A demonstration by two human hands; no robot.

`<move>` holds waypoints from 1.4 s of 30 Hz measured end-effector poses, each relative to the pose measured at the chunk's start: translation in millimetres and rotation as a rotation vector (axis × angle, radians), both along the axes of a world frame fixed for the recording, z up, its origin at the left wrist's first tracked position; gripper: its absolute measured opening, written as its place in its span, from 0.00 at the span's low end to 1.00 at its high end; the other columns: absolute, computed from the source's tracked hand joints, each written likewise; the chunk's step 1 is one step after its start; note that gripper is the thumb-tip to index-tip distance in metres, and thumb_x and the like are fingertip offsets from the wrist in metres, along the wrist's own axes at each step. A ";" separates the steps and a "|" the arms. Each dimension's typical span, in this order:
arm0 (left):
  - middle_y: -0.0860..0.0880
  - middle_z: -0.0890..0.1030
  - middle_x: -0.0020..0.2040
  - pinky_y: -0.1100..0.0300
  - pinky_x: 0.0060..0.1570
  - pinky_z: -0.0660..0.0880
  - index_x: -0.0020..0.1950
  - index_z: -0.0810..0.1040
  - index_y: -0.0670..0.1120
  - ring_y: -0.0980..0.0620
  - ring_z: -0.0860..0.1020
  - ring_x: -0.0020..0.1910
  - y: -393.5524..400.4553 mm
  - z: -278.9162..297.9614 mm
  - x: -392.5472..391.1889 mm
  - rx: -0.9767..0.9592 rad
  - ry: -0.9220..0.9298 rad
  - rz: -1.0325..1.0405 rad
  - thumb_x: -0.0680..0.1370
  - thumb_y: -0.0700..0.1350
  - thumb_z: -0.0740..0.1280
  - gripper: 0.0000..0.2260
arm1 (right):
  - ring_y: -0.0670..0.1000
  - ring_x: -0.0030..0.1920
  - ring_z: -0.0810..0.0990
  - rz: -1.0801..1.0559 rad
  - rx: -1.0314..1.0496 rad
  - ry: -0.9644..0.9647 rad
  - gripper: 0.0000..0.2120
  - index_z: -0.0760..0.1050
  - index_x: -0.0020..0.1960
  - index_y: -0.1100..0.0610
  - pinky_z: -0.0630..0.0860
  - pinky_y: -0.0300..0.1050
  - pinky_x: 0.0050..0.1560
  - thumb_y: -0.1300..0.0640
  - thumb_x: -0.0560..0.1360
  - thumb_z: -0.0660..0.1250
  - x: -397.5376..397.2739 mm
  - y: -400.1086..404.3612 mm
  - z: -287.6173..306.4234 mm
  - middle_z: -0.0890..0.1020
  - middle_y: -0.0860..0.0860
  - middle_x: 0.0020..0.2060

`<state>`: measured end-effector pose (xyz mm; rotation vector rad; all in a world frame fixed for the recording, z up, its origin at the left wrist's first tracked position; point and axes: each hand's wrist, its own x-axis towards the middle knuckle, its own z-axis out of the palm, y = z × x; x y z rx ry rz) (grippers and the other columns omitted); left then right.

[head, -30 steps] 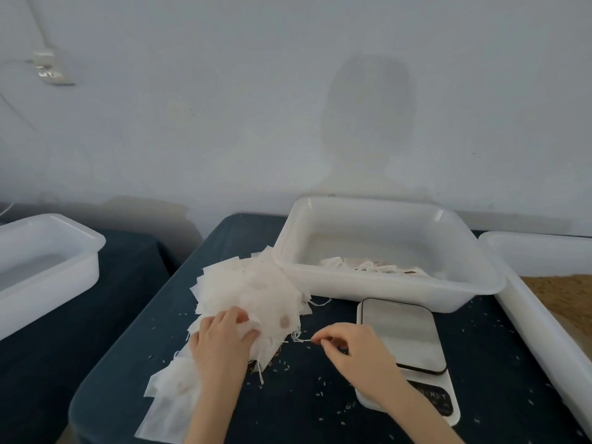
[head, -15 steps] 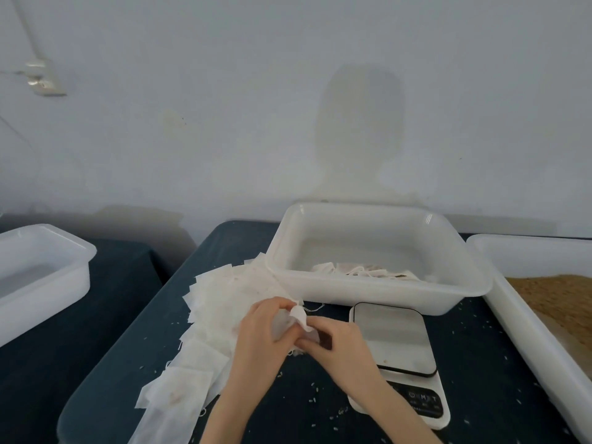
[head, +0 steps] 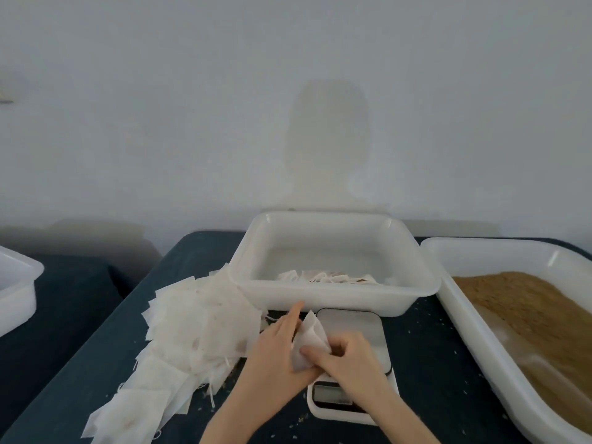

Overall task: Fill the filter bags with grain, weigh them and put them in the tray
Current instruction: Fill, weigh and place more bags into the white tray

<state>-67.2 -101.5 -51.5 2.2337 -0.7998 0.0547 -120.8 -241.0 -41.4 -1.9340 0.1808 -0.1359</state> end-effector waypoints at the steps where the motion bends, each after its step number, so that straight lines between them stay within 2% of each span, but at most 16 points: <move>1: 0.67 0.69 0.56 0.80 0.55 0.62 0.76 0.53 0.56 0.71 0.70 0.56 -4.5 -1.4 -0.7 -0.041 0.052 -0.012 0.68 0.58 0.71 0.41 | 0.44 0.28 0.69 0.000 -0.007 0.000 0.17 0.74 0.30 0.58 0.66 0.39 0.31 0.50 0.71 0.73 -2.5 -3.3 1.4 0.72 0.49 0.25; 3: 0.67 0.70 0.56 0.80 0.53 0.64 0.74 0.59 0.57 0.74 0.69 0.56 -12.4 -2.2 -1.4 -0.080 0.101 -0.024 0.69 0.55 0.72 0.37 | 0.44 0.30 0.75 -0.004 -0.034 0.002 0.16 0.80 0.35 0.57 0.73 0.40 0.34 0.44 0.70 0.72 -8.7 -9.7 4.8 0.79 0.51 0.29; 6: 0.65 0.69 0.63 0.77 0.60 0.63 0.72 0.62 0.57 0.71 0.68 0.61 -20.6 -2.4 -1.1 -0.079 0.086 -0.047 0.71 0.53 0.71 0.32 | 0.43 0.37 0.81 -0.074 -0.188 -0.001 0.20 0.81 0.38 0.47 0.79 0.42 0.42 0.31 0.64 0.65 -18.1 -23.5 6.9 0.83 0.41 0.36; 8: 0.68 0.67 0.62 0.79 0.57 0.61 0.71 0.61 0.59 0.73 0.67 0.59 -23.4 -0.6 -1.1 -0.040 0.047 -0.054 0.72 0.55 0.70 0.30 | 0.35 0.43 0.79 -0.142 -0.330 -0.040 0.12 0.76 0.39 0.35 0.78 0.36 0.45 0.30 0.63 0.64 -23.6 -31.3 8.3 0.80 0.29 0.39; 10: 0.70 0.63 0.59 0.76 0.56 0.60 0.70 0.57 0.63 0.72 0.66 0.56 -27.3 1.0 -1.7 0.027 -0.022 -0.051 0.72 0.57 0.69 0.31 | 0.32 0.47 0.76 -0.200 -0.467 -0.133 0.10 0.69 0.44 0.29 0.75 0.32 0.46 0.33 0.65 0.66 -29.1 -37.4 9.6 0.75 0.24 0.41; 14: 0.65 0.65 0.62 0.70 0.60 0.58 0.74 0.55 0.59 0.63 0.67 0.62 -39.3 0.4 -2.4 0.140 -0.134 -0.050 0.73 0.57 0.68 0.34 | 0.37 0.50 0.74 -0.187 -0.503 -0.262 0.10 0.71 0.43 0.32 0.73 0.31 0.42 0.42 0.69 0.72 -35.1 -42.5 9.5 0.76 0.30 0.44; 17: 0.64 0.63 0.65 0.73 0.61 0.53 0.75 0.54 0.58 0.63 0.64 0.65 -47.2 -4.2 -3.6 0.170 -0.159 -0.059 0.73 0.58 0.67 0.34 | 0.38 0.49 0.74 -0.186 -0.456 -0.304 0.12 0.72 0.41 0.35 0.71 0.29 0.43 0.48 0.70 0.74 -33.5 -46.5 10.3 0.78 0.36 0.42; 22: 0.68 0.62 0.63 0.78 0.60 0.45 0.74 0.56 0.58 0.66 0.62 0.65 -55.6 -9.1 -7.5 0.214 -0.211 -0.093 0.73 0.58 0.66 0.32 | 0.42 0.41 0.75 -0.105 -0.455 -0.139 0.03 0.75 0.41 0.41 0.71 0.34 0.41 0.45 0.74 0.69 -29.2 -54.3 13.3 0.77 0.42 0.39; 24: 0.65 0.64 0.67 0.78 0.60 0.44 0.75 0.56 0.57 0.66 0.61 0.66 -57.2 -10.9 -7.7 0.225 -0.236 -0.112 0.73 0.58 0.65 0.32 | 0.42 0.38 0.72 -0.019 -0.483 -0.068 0.08 0.73 0.39 0.41 0.70 0.35 0.41 0.49 0.77 0.65 -28.3 -58.5 14.2 0.74 0.40 0.37; 27: 0.63 0.66 0.66 0.81 0.60 0.42 0.75 0.56 0.56 0.65 0.62 0.64 -58.1 -9.2 -8.0 0.218 -0.255 -0.123 0.73 0.59 0.63 0.32 | 0.39 0.37 0.70 0.104 -0.209 -0.044 0.23 0.72 0.31 0.39 0.67 0.35 0.43 0.61 0.79 0.59 -31.4 -67.9 19.3 0.73 0.38 0.34; 29: 0.62 0.66 0.65 0.81 0.59 0.43 0.75 0.56 0.56 0.65 0.63 0.64 -58.7 -7.4 -9.0 0.218 -0.273 -0.136 0.74 0.59 0.63 0.32 | 0.39 0.36 0.69 0.152 -0.203 -0.012 0.22 0.72 0.30 0.46 0.67 0.34 0.42 0.63 0.80 0.57 -32.5 -74.0 20.9 0.73 0.42 0.33; 31: 0.62 0.66 0.66 0.81 0.59 0.43 0.75 0.55 0.56 0.64 0.63 0.64 -59.6 -4.6 -10.3 0.207 -0.283 -0.158 0.75 0.60 0.63 0.32 | 0.42 0.35 0.69 0.186 -0.224 0.017 0.16 0.69 0.34 0.60 0.68 0.37 0.39 0.62 0.80 0.56 -30.9 -77.5 21.1 0.72 0.47 0.32; 34: 0.62 0.65 0.67 0.81 0.59 0.42 0.76 0.54 0.57 0.66 0.61 0.64 -60.7 0.1 -11.3 0.200 -0.267 -0.183 0.75 0.60 0.63 0.32 | 0.42 0.36 0.73 0.182 -0.174 0.031 0.15 0.70 0.36 0.65 0.73 0.38 0.39 0.61 0.80 0.56 -27.0 -80.9 23.3 0.75 0.52 0.33; 38: 0.60 0.70 0.65 0.76 0.64 0.48 0.75 0.58 0.56 0.65 0.63 0.62 -60.4 3.3 -11.8 0.168 -0.297 -0.191 0.73 0.60 0.60 0.31 | 0.44 0.39 0.78 0.180 -0.086 0.062 0.18 0.77 0.42 0.67 0.75 0.37 0.44 0.54 0.76 0.57 -24.0 -86.3 28.4 0.82 0.57 0.39; 40: 0.59 0.76 0.59 0.69 0.63 0.63 0.70 0.67 0.52 0.62 0.69 0.58 -60.5 2.6 -12.1 0.153 -0.383 -0.181 0.70 0.60 0.60 0.30 | 0.44 0.37 0.78 0.202 -0.107 0.085 0.15 0.79 0.41 0.63 0.75 0.39 0.45 0.56 0.77 0.58 -23.9 -88.9 27.7 0.82 0.52 0.35; 42: 0.57 0.78 0.56 0.64 0.60 0.70 0.68 0.69 0.50 0.61 0.73 0.56 -63.0 -1.7 -11.1 0.101 -0.432 -0.208 0.70 0.59 0.63 0.29 | 0.42 0.33 0.74 0.243 -0.171 0.084 0.15 0.80 0.35 0.53 0.72 0.38 0.40 0.57 0.77 0.61 -25.3 -90.2 26.7 0.79 0.45 0.29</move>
